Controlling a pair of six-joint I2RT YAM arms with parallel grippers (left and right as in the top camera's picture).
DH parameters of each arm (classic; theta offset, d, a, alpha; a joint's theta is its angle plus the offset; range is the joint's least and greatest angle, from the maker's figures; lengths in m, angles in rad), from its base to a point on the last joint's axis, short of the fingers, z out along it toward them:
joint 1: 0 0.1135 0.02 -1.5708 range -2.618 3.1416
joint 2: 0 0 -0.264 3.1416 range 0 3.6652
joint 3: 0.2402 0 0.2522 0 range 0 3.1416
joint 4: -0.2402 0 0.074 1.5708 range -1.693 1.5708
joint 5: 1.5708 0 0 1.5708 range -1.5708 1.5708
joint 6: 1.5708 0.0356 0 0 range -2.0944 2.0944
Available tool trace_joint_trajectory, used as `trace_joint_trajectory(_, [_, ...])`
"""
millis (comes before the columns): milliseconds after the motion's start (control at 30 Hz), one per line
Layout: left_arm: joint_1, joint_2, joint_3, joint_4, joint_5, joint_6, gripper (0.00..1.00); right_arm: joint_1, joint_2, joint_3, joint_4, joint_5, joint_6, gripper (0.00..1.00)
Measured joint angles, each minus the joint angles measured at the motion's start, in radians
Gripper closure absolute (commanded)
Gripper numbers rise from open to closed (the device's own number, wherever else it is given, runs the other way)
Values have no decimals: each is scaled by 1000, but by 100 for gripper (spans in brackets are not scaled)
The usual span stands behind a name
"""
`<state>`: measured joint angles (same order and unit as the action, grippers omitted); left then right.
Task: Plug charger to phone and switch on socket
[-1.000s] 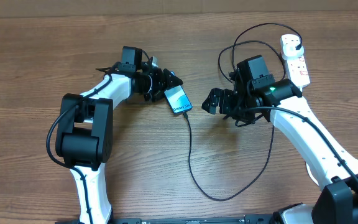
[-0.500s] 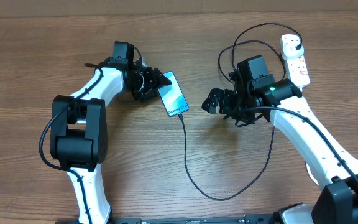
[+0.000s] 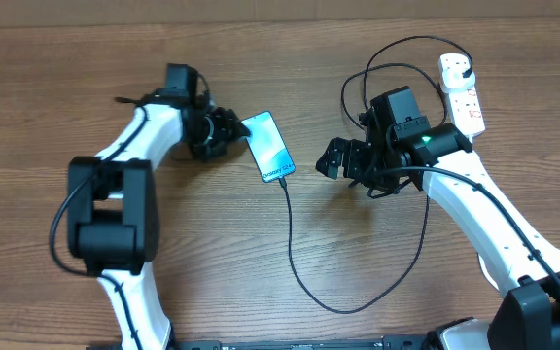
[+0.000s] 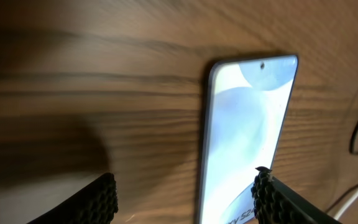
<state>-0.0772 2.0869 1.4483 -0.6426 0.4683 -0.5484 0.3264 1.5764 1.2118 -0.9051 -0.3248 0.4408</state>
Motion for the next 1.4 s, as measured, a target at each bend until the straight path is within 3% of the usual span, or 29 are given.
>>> trace_joint_trajectory(133, [43,-171,-8,-63,-107,29,30,0,0,0,0,0,0,0])
trace_joint_trajectory(167, [47,-239,-8,-85,-149,35,23,0,0,0,1,0,0,0])
trace_joint_trajectory(200, [47,-307,-8,-115,-193,39,0,0,0,0,5,1,0,0])
trace_joint_trajectory(367, [43,-552,-5,-199,-357,55,0,-6,0,8,5,0,-9,0])
trace_joint_trajectory(533, [43,-611,-2,-266,-425,59,0,-64,4,134,-129,5,-67,0])
trace_joint_trajectory(800, [27,-600,-3,-288,-393,114,0,-303,29,559,-454,124,-192,0])
trace_joint_trajectory(1000, [-113,-628,-3,-238,-382,229,0,-420,222,854,-628,169,-303,0])
trace_joint_trajectory(1200, [-205,-656,-3,-270,-426,267,0,-431,427,913,-496,368,-341,0])
trace_joint_trajectory(1400, [-204,-655,-3,-327,-451,271,0,-476,461,916,-312,543,-349,0])
